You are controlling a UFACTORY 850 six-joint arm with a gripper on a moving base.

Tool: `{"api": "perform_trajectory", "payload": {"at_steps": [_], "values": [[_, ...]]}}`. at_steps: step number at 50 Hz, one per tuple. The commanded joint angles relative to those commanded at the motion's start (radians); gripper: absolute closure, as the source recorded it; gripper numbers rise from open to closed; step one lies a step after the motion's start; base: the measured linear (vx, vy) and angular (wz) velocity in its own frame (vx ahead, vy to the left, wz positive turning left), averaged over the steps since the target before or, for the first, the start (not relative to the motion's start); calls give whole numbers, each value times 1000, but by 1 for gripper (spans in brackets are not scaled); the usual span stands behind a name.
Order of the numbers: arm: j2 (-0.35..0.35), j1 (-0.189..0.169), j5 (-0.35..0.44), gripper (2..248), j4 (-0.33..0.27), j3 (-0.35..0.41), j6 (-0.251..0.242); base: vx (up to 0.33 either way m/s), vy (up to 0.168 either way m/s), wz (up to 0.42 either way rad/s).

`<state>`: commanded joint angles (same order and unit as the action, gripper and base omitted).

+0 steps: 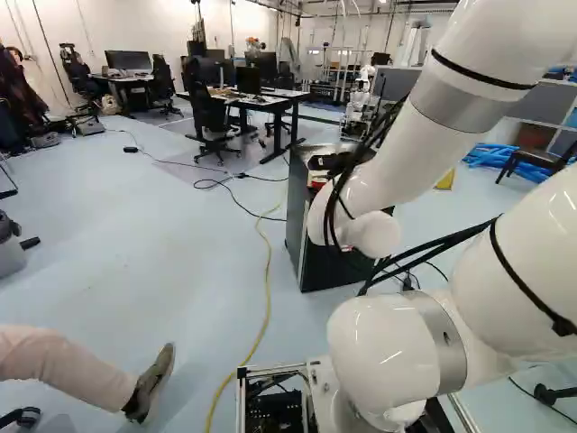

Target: Grab a drink from the fridge

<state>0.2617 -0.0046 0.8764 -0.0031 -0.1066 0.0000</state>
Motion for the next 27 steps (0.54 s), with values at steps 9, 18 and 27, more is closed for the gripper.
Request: {"api": "perform_trajectory", "payload": {"at_steps": [9, 18, 27], "values": [[13, 3, -3, 152, 2, 14, 0, 0, 0, 0], [18, 5, -4, 152, 3, 19, 0, 0, 0, 0], [18, 5, -4, 152, 3, 19, 0, 0, 0, 0]]}}
